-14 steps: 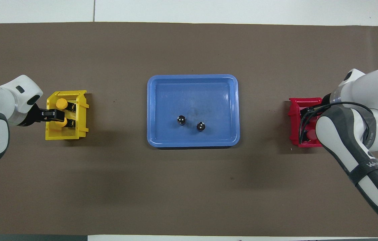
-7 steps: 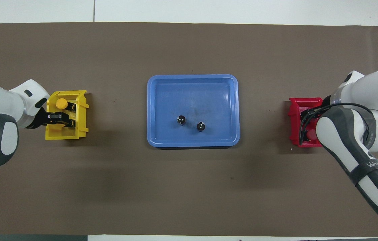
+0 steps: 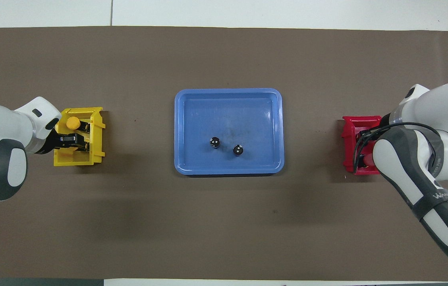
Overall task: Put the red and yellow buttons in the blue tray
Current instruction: 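Grasp a red button with the right gripper while the left gripper grasps a yellow button, then carry the red button into the blue tray with the right gripper and release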
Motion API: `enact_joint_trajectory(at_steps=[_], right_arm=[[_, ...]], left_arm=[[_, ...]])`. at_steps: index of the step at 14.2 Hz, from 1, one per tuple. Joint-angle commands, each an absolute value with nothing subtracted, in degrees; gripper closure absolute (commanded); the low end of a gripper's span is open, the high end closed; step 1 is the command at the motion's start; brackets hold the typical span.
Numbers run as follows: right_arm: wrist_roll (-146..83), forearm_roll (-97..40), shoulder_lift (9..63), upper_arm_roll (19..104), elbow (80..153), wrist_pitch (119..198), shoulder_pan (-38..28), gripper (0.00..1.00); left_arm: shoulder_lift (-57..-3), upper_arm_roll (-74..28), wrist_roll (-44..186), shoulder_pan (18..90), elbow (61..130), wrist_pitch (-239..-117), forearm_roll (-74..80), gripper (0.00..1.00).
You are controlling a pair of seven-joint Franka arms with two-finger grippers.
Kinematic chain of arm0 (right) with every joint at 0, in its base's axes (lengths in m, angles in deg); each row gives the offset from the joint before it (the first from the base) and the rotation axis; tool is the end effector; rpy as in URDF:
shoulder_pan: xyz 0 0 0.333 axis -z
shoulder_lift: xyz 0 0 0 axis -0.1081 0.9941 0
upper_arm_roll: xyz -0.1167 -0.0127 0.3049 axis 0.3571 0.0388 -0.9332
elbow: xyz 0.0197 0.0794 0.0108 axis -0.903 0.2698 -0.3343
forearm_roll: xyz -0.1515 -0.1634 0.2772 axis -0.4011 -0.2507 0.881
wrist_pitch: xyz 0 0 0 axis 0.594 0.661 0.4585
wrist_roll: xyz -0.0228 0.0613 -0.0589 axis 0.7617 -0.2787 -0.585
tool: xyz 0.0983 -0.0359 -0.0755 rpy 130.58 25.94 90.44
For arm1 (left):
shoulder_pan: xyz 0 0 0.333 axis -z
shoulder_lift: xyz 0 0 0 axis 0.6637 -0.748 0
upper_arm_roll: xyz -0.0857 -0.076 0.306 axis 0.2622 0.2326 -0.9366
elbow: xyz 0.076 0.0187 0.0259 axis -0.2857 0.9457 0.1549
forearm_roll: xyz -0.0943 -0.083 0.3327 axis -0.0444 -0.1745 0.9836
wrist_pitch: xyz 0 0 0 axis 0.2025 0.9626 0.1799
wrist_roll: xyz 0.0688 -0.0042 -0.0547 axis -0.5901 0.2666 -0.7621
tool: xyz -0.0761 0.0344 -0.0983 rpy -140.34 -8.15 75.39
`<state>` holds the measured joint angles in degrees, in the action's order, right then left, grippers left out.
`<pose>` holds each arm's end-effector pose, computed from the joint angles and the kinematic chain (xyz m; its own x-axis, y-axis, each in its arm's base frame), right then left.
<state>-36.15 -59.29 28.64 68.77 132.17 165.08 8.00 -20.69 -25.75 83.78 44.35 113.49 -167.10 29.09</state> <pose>0.5313 -0.0187 0.3699 0.9794 0.1945 -0.0549 0.1942 -0.9809 -0.0117 0.4981 -0.0276 0.3897 0.9998 -0.0172 0.0103 -0.0171 -0.9998 -0.0104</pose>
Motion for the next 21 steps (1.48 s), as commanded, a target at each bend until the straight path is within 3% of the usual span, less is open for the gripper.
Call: enact_joint_trajectory(at_steps=[1, 3, 6, 9, 12, 14, 18, 21], right_arm=[[-37.4, -59.2, 30.9, 68.5, 121.2, 154.4, 7.7, 0.83], [-36.9, -59.5, 34.0, 68.5, 110.7, 145.1, 5.0, 0.82], [-29.4, -58.9, 38.1, 68.5, 100.1, 138.5, 0.3, 0.81], [-13.2, -58.8, 40.6, 68.4, 97.9, 141.7, -9.5, 0.82], [-0.8, -59.0, 51.2, 64.5, 86.3, 142.3, -13.7, 0.82], [4.4, -59.2, 57.0, 64.2, 80.8, 145.1, -16.5, 0.82], [7.0, -60.2, 59.3, 64.3, 81.8, 150.0, -18.2, 0.82], [8.1, -61.0, 59.4, 64.2, 83.9, 154.1, -18.8, 0.82]], left_arm=[[-21.2, -26.1, 82.6, 45.7, 114.9, -169.5, 28.5, 0.33], [-22.2, -26.1, 82.4, 46.0, 114.9, -171.1, 28.5, 0.33], [-22.2, -26.1, 82.5, 46.0, 114.9, -171.2, 28.5, 0.47], [-22.3, -26.3, 82.7, 45.6, 114.8, -171.2, 28.5, 0.56], [-22.6, -26.3, 83.1, 45.4, 113.1, -169.9, 28.6, 0.76], [-22.9, -26.3, 83.2, 45.7, 109.9, -164.3, 28.6, 0.84], [-20.8, -26.1, 83.1, 46.1, 100.9, -147.8, 28.6, 0.86], [-21.0, -26.1, 81.9, 46.9, 89.3, -135.5, 28.5, 0.87]])
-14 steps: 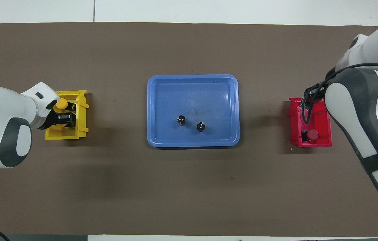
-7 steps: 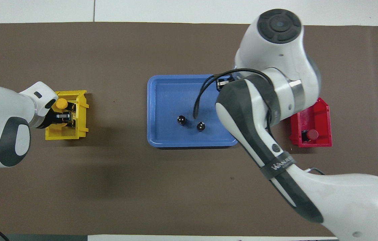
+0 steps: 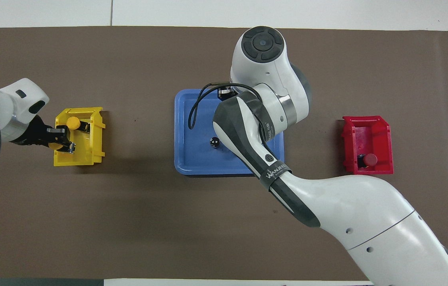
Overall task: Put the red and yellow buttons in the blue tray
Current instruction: 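Carry the red button into the blue tray with the right gripper and release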
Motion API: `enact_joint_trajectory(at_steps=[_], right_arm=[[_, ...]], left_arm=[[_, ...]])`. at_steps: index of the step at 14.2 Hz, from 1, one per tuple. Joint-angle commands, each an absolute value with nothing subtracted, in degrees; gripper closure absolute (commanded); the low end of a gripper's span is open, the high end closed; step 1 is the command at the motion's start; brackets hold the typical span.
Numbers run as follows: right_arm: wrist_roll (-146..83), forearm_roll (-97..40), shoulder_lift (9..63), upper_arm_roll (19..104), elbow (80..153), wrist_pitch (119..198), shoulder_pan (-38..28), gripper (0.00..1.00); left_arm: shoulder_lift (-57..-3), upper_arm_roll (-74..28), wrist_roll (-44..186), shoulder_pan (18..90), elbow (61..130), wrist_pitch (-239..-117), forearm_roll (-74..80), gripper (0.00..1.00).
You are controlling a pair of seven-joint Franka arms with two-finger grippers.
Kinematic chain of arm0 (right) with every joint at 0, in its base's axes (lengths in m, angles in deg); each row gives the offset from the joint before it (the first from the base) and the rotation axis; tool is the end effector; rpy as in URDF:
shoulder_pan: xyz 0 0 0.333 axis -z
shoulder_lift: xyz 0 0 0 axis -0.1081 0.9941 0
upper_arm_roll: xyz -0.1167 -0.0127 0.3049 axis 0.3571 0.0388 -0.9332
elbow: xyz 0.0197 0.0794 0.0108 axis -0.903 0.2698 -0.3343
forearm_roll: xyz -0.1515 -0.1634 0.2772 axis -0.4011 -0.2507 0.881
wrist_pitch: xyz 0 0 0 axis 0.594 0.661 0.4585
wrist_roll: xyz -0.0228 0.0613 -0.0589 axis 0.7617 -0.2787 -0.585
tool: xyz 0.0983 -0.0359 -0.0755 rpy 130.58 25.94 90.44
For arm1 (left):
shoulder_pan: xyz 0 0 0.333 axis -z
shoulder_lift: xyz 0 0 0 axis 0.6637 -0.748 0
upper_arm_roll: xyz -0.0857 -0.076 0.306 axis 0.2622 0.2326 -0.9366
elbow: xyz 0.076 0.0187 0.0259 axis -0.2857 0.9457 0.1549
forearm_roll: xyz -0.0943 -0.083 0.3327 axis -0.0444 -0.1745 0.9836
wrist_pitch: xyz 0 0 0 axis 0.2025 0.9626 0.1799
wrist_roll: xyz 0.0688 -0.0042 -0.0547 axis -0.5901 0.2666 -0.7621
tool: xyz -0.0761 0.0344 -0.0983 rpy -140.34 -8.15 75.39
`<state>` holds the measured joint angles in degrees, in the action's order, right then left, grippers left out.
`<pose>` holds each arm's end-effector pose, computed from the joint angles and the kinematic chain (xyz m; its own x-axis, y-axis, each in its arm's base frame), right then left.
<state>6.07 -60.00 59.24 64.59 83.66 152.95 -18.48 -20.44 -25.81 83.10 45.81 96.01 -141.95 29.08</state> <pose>0.6334 0.3304 0.3795 0.9995 -0.0182 0.0256 -0.0170 -0.9987 -0.0487 0.5062 -0.0397 0.4857 0.9927 -0.0238 -0.1184 -0.0263 -0.9995 -0.0198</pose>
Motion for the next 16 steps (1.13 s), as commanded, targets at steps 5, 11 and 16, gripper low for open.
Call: enact_joint_trajectory(at_steps=[5, 11, 16], right_arm=[[8.4, -60.8, 58.5, 64.1, 88.7, 155.5, -18.8, 0.73], [8.4, -60.7, 57.7, 64.1, 90.8, 157.1, -19.4, 0.45], [7.8, -60.8, 55.2, 64.4, 87.8, 152.4, -17.7, 0.00]], left_arm=[[-22.2, -26.1, 70.9, 54.0, 89.8, -145.8, 25.9, 0.98], [-30.5, -26.1, 60.9, 62.8, 82.4, -149.4, 23.8, 0.98], [-38.2, -26.1, 54.3, 68.2, 74.3, -149.8, 22.2, 0.98]])
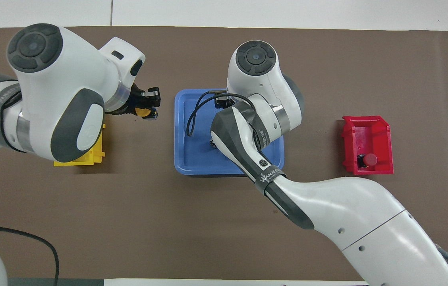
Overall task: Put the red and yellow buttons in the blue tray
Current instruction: 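Carry the red button into the blue tray with the right gripper and release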
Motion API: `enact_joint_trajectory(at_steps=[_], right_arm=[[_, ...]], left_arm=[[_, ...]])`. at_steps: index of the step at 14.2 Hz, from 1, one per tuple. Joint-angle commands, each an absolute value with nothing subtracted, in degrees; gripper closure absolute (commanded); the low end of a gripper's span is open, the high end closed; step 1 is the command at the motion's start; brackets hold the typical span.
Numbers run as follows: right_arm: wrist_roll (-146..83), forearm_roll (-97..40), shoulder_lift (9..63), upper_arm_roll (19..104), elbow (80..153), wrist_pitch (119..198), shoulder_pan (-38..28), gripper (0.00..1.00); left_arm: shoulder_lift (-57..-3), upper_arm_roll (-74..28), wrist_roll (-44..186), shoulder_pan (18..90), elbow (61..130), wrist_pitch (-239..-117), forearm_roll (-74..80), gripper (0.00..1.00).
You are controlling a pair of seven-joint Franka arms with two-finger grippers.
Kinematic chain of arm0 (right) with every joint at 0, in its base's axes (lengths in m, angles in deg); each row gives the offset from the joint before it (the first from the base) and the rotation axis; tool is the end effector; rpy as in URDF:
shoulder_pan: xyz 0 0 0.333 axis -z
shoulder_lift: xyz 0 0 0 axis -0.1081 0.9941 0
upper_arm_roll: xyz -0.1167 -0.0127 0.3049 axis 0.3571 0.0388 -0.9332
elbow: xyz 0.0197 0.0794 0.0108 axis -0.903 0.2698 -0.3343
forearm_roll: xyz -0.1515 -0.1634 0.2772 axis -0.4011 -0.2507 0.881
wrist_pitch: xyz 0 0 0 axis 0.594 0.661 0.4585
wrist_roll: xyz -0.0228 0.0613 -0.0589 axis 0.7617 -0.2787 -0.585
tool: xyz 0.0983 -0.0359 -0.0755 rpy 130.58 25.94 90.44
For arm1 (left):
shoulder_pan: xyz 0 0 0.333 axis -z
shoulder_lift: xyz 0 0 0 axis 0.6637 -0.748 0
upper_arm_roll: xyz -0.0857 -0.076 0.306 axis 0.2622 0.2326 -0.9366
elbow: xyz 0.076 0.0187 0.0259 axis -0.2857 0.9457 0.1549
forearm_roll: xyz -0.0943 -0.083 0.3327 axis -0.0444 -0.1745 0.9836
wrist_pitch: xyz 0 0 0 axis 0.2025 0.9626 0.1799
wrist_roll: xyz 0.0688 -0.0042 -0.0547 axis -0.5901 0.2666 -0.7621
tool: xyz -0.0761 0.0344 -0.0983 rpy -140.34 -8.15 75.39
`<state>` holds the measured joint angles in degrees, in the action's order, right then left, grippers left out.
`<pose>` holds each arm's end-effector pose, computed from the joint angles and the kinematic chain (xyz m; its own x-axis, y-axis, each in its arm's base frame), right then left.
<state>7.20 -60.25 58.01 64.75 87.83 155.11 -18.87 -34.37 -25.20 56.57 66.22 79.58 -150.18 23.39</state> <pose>0.6240 0.3302 0.3657 0.9994 -0.0296 0.0162 -0.0290 -0.9989 -0.0366 0.5468 -0.2702 0.4880 0.9945 0.1033 0.0142 0.1012 -0.9890 0.1080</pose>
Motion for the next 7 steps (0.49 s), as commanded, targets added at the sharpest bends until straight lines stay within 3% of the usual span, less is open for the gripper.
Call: enact_joint_trajectory(at_steps=[1, 3, 7], right_arm=[[6.1, -60.7, 53.1, 64.3, 88.0, 149.8, -15.9, 0.01], [-4.5, -60.4, 45.0, 64.4, 94.7, 145.0, -11.0, 0.12], [-13.2, -60.0, 31.4, 64.3, 114.5, 147.2, -2.2, 0.20]], left_arm=[[-39.6, -26.1, 53.1, 68.9, 73.8, -151.3, 20.9, 0.98], [-41.8, -26.1, 51.4, 72.1, 73.9, -154.9, 20.4, 0.98], [-48.3, -26.1, 48.1, 75.2, 71.3, -159.9, 20.5, 0.98]])
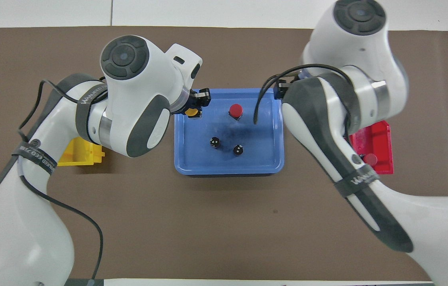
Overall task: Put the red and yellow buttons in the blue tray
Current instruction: 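Place the yellow button in the tray with the left gripper while the right gripper returns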
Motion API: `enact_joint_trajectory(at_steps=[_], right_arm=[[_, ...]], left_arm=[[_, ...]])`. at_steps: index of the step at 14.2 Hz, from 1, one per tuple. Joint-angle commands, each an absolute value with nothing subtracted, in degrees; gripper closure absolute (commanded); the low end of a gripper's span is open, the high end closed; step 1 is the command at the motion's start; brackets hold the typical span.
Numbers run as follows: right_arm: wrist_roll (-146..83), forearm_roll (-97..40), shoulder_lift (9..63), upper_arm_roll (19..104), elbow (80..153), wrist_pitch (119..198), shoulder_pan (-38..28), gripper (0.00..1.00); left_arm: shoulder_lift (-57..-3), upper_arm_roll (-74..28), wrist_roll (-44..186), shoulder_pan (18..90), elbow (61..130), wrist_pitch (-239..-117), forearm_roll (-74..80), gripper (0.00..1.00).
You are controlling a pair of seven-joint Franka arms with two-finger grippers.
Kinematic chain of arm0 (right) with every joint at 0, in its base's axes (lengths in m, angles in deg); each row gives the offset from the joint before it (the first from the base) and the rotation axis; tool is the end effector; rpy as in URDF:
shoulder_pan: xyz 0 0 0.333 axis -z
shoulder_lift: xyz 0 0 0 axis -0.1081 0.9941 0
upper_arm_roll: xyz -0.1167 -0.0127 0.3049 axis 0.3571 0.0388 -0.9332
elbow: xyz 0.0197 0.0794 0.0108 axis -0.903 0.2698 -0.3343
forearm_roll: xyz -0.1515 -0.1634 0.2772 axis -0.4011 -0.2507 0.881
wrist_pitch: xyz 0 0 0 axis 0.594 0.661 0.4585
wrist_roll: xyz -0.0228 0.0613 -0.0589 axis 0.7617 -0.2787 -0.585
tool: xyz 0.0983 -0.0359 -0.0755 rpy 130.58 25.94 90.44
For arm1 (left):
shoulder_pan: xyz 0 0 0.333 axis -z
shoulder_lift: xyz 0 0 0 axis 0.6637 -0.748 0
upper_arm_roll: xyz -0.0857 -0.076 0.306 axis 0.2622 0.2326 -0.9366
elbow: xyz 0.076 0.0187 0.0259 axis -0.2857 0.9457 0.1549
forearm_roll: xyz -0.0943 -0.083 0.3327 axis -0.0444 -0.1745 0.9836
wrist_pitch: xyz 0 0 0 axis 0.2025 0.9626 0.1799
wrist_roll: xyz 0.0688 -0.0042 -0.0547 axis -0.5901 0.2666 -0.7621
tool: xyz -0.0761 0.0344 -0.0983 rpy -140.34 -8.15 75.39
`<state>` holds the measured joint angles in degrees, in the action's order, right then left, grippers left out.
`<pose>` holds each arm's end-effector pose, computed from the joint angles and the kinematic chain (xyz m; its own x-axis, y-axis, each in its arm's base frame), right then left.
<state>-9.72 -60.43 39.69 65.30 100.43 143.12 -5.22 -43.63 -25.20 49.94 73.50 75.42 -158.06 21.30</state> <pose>0.5970 0.1497 0.4631 0.9968 0.0272 -0.0752 0.0288 -0.9994 0.0195 0.5487 -0.3640 0.4322 0.9928 0.1184 0.0184 0.1138 -0.9799 0.1635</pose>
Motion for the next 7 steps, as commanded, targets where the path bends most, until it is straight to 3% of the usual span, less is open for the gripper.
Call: enact_joint_trajectory(at_steps=[1, 3, 7], right_arm=[[-14.1, -60.0, 28.9, 64.3, 118.6, 148.6, -0.2, 0.21], [-18.1, -58.6, 27.1, 64.3, 123.2, 150.3, 5.3, 0.21], [-22.3, -58.5, 24.3, 64.4, 131.2, 155.5, 9.2, 0.27]], left_arm=[[-50.1, -26.1, 47.2, 75.7, 69.6, -159.9, 20.7, 0.98], [-51.4, -26.3, 47.0, 75.9, 69.0, -160.1, 20.8, 0.98], [-53.6, -26.5, 47.0, 76.0, 69.1, -161.8, 21.6, 0.98]])
